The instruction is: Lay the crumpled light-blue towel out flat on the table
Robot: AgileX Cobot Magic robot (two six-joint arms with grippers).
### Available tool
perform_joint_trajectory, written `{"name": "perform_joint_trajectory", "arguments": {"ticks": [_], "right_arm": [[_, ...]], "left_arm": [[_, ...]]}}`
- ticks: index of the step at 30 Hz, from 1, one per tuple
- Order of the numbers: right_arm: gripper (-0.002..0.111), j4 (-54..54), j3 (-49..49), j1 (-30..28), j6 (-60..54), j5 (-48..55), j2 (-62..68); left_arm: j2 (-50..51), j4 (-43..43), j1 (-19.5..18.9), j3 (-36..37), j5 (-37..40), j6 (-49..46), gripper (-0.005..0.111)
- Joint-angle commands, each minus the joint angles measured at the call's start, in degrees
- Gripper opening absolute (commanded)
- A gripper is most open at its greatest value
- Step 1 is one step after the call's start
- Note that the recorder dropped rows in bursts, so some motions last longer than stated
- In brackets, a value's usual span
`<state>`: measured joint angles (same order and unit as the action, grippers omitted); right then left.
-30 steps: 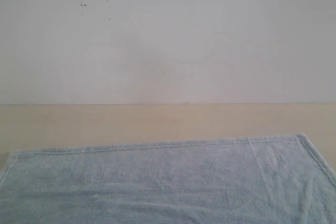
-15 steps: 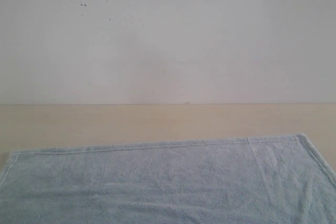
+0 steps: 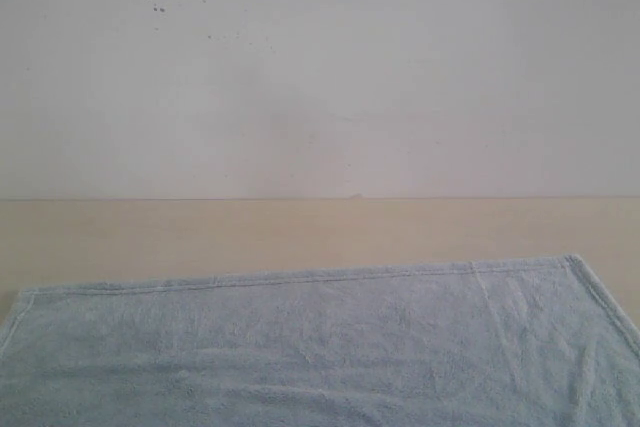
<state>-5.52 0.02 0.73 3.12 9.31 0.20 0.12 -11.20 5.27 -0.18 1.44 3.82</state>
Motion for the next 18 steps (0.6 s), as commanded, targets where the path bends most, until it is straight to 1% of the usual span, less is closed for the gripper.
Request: {"name": "perform_joint_trajectory", "arguments": {"ticks": [1, 18], "right_arm": [[0.0, 0.0, -0.02, -0.17, -0.25, -0.05, -0.2], [0.0, 0.65, -0.02, -0.17, -0.25, 0.01, -0.2]], "left_arm": [[-0.12, 0.21, -0.06, 0.18, 0.02, 0.34, 0.004], [-0.12, 0.21, -0.06, 0.18, -0.09, 0.34, 0.004]]}}
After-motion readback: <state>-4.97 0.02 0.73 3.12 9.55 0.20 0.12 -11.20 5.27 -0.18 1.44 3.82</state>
